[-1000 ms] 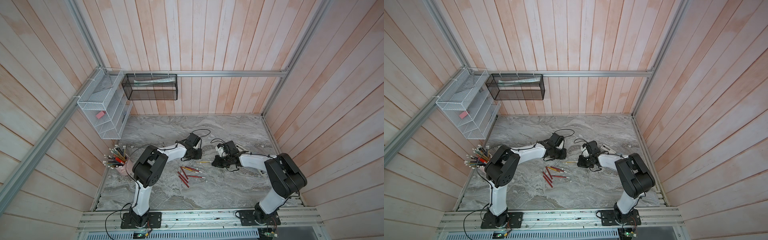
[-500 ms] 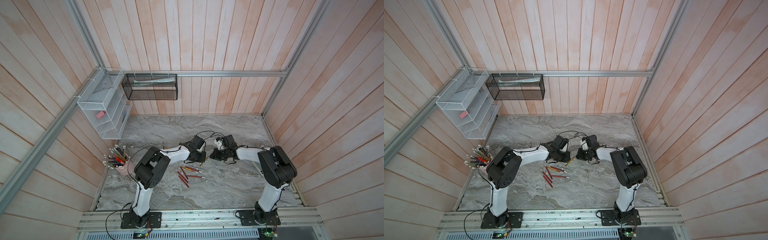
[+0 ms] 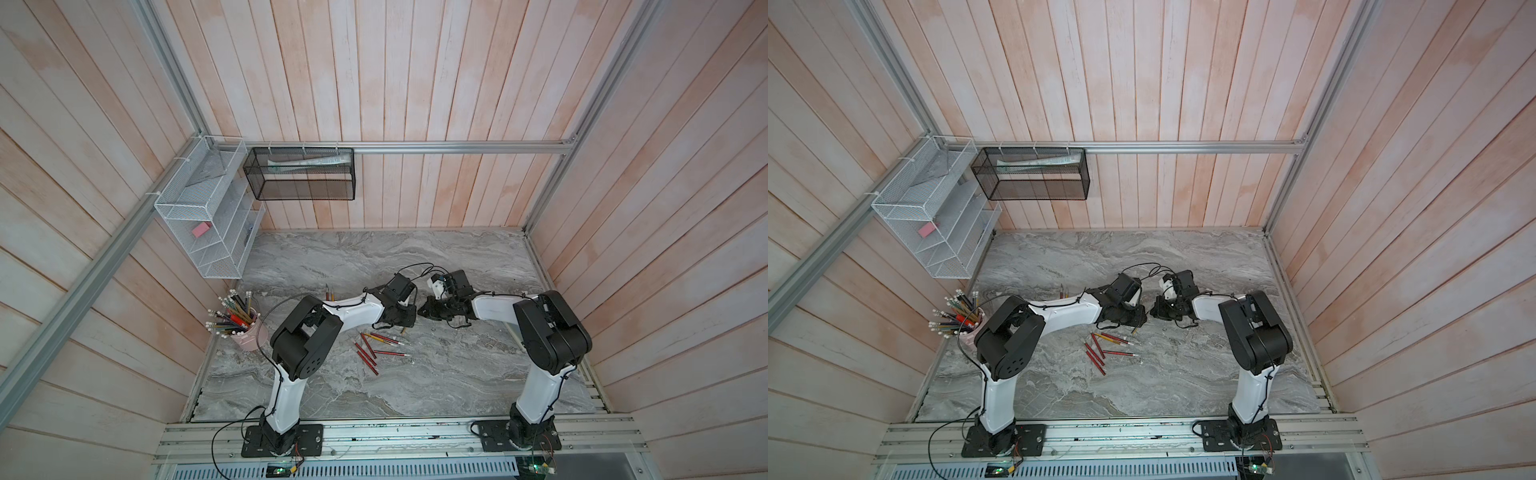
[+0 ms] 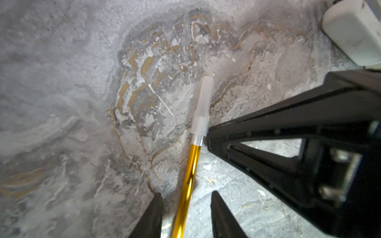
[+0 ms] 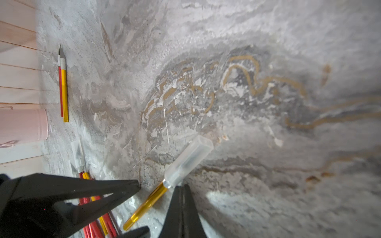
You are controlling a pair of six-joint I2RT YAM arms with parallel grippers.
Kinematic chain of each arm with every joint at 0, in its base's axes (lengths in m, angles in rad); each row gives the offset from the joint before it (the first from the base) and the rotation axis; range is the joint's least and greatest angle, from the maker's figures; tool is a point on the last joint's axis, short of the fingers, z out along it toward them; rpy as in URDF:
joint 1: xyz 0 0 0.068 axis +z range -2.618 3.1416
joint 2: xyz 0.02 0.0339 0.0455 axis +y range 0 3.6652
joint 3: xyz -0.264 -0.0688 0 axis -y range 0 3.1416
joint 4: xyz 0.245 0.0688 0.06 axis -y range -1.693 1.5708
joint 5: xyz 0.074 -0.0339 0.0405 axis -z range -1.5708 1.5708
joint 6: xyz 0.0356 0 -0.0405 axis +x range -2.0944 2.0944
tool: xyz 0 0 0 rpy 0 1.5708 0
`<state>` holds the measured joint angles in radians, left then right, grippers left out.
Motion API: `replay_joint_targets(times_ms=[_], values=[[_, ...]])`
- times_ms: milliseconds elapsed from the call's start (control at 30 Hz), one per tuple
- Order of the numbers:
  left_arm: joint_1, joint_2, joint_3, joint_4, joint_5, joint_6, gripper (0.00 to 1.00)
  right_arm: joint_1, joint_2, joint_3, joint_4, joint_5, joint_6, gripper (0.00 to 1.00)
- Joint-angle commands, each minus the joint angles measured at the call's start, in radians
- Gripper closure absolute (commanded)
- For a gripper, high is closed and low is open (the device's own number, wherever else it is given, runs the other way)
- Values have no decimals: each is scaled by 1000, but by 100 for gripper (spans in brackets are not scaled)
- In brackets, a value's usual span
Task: Remove protective caps from carving knives
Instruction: Adjust the carving knife at the center of the board.
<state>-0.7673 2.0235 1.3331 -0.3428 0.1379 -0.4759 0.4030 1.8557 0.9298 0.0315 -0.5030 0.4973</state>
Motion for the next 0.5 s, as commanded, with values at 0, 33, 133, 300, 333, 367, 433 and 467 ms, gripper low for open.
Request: replay_joint_targets(times_ms=[0,33,133,300,333,367,433,467], values=[[-17,32,33,-52,-67,19,59,-22,24,-47,27,-61,38,100],[-18,39,34,-54,-73,22,59,-30,17,-60,50,-86,53,100],[-27,53,43,-69,-108,29,59,-57,-4,-101,109,-146,91,100],[-43,92,83,-109,-167,45,61,-88,-35,-132,130,-164,106,100],[-45,102,90,-115,-178,46,62,-90,-39,-135,130,-164,105,100],[-47,109,95,-120,-187,49,62,-90,-39,-137,130,-164,106,100],[-51,123,104,-128,-200,52,64,-92,-39,-140,131,-166,106,100],[-53,129,106,-130,-206,53,64,-93,-38,-140,132,-167,105,100]])
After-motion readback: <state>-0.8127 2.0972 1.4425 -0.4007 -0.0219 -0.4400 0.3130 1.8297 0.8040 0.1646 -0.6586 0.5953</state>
